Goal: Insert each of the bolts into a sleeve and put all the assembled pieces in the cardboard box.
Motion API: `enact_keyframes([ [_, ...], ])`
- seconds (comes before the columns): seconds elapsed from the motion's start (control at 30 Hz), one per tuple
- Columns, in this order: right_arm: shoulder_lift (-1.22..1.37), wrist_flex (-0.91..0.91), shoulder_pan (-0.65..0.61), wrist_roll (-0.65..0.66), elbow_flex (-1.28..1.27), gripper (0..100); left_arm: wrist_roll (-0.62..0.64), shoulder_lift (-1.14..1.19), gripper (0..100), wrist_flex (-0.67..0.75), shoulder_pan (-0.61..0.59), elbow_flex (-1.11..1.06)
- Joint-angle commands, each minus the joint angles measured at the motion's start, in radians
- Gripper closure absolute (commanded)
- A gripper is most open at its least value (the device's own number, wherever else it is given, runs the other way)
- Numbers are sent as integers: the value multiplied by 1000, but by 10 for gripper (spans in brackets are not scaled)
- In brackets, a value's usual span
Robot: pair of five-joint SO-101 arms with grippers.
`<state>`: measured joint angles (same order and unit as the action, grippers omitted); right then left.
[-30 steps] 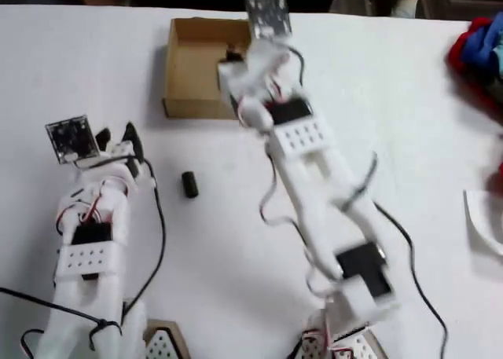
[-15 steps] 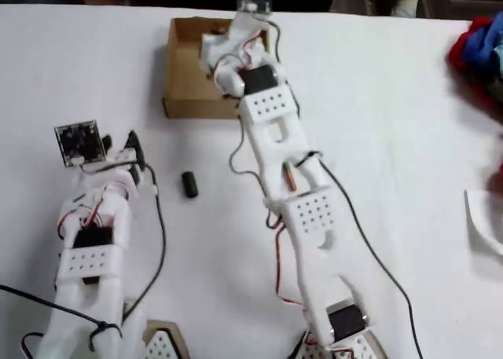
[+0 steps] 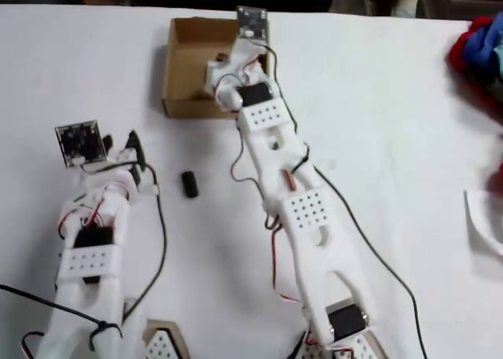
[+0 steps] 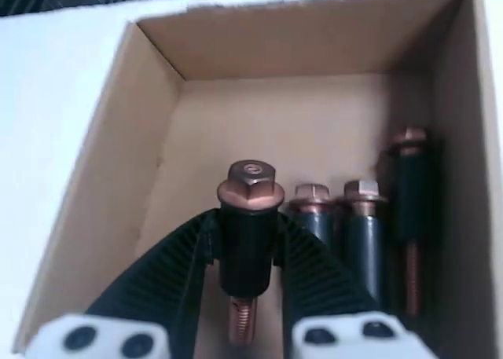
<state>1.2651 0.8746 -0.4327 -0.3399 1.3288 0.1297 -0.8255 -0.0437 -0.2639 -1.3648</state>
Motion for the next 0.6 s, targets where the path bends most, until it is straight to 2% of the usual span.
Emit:
enact_keyframes([
  [0.0, -12, -31, 5, -6, 74, 978, -8, -25, 838, 20, 11, 5],
  [0.17, 2, -50, 7, 5, 74, 978, -9, -25, 838, 20, 21, 5],
  [0.33, 4, -50, -15, 161, 75, 978, -11, -25, 838, 26, 43, -10],
  [0.57, 4, -50, -16, 160, 69, 978, -11, -25, 838, 26, 43, -10],
])
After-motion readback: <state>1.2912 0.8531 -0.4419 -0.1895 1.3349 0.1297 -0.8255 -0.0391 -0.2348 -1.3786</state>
